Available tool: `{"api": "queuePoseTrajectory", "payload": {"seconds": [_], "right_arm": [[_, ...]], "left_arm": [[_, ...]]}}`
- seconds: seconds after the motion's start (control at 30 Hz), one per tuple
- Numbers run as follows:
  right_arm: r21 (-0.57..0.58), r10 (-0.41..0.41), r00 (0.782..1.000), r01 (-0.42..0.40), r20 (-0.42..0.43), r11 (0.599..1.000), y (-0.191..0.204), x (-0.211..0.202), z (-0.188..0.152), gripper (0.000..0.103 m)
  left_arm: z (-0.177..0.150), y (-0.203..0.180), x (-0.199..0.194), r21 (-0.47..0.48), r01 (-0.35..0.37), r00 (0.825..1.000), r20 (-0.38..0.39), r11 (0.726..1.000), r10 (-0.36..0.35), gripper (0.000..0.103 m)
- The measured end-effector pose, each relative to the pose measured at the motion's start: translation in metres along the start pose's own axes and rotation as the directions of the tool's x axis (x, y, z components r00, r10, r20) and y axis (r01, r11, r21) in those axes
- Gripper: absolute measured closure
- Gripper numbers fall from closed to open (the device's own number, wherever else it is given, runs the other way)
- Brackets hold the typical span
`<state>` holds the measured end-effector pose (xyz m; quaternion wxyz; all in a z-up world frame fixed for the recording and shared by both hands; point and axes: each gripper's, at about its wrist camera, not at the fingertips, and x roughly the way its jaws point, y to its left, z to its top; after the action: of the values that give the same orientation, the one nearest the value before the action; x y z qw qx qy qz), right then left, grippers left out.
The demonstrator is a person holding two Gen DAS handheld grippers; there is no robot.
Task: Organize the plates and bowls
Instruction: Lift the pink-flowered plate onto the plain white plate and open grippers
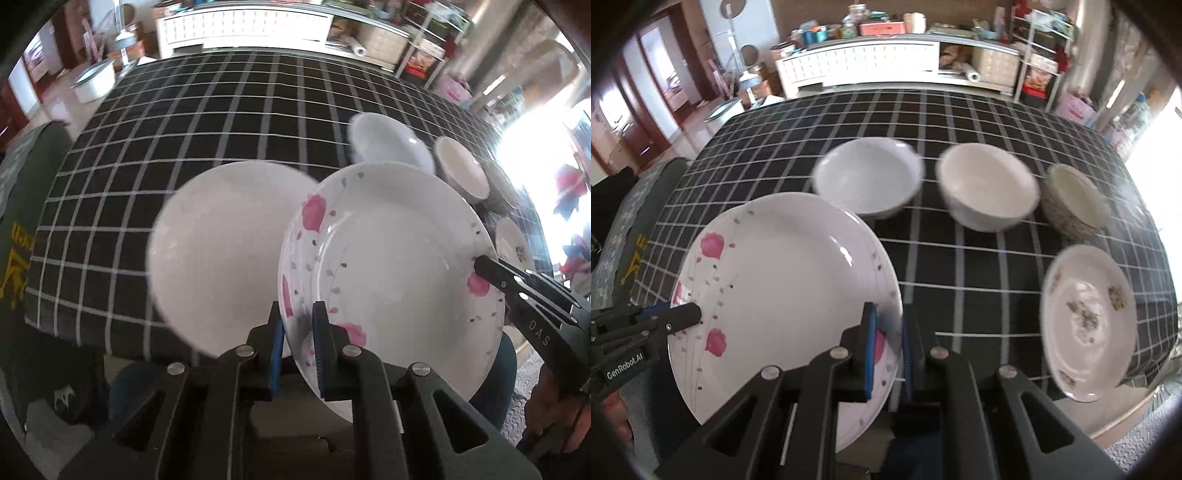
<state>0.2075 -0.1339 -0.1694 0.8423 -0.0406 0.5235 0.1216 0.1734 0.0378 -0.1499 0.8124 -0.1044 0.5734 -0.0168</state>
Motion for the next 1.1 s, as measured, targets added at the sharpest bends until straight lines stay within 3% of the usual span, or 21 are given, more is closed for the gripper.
{"api": "queuePoseTrajectory", "payload": {"seconds": [0.33, 1.1], "right_arm": [[-0.084, 0.043, 0.997, -0.049, -0.065, 0.995, 0.052, 0.031, 0.002, 0.087], [-0.154, 0.012, 0.995, -0.028, -0.104, 0.988, 0.089, 0.064, 0.023, 0.087]], "left_arm": [[-0.007, 0.055, -0.005, -0.108, -0.054, 0.999, -0.006, 0.993, 0.054, 0.091], [0.01, 0.091, 0.025, -0.142, -0.099, 0.994, -0.05, 0.985, 0.093, 0.091]]}}
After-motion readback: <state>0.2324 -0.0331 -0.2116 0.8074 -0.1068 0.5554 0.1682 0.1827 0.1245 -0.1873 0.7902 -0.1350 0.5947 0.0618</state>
